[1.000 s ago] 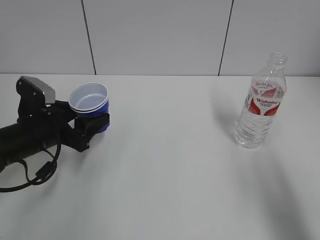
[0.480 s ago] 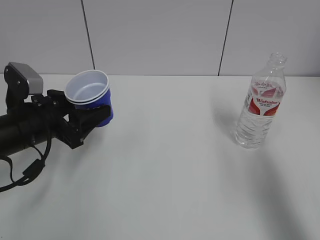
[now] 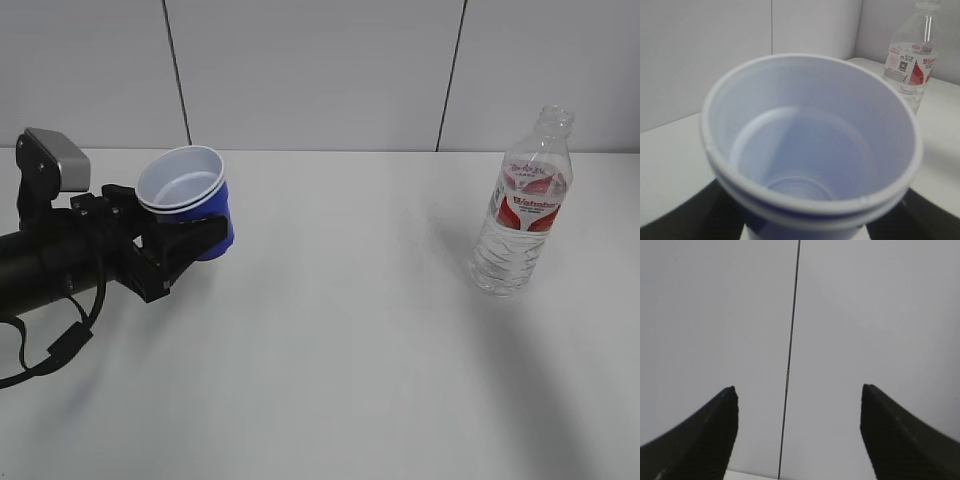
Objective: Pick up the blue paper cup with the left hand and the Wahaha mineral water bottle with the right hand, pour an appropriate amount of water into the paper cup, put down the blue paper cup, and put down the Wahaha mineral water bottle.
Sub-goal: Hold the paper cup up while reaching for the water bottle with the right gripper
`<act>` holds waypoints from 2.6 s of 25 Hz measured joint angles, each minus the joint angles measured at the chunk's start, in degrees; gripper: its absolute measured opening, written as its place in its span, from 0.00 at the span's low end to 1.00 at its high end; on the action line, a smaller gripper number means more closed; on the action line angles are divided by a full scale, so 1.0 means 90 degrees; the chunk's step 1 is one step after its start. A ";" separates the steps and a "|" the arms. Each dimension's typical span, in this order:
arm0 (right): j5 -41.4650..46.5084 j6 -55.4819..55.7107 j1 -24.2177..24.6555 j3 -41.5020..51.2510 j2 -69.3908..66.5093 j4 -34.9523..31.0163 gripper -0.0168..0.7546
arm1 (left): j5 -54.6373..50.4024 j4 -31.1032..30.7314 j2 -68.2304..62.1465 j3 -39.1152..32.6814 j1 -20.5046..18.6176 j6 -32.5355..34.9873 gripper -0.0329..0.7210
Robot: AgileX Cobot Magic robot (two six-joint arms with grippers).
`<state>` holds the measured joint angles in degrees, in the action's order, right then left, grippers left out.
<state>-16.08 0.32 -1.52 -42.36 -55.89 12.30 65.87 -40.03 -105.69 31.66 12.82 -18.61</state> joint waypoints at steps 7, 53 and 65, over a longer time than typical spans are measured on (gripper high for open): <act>-0.0939 0.0027 0.0000 0.0000 -0.1004 -0.0462 0.76 | 0.0000 0.0013 0.0000 0.0000 0.0000 -0.0004 0.71; -0.3704 -0.0036 0.0000 0.2456 -0.2918 0.0026 0.76 | 0.0000 0.0297 0.0000 0.0000 0.0000 -0.0014 0.70; -0.4776 0.0660 0.0000 0.2466 -0.4099 0.0041 0.76 | 0.0000 0.0310 0.0000 0.0000 0.0000 -0.0014 0.70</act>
<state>-59.07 6.26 -1.52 -20.17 -92.78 12.67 65.87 -37.24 -105.69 31.66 12.82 -18.73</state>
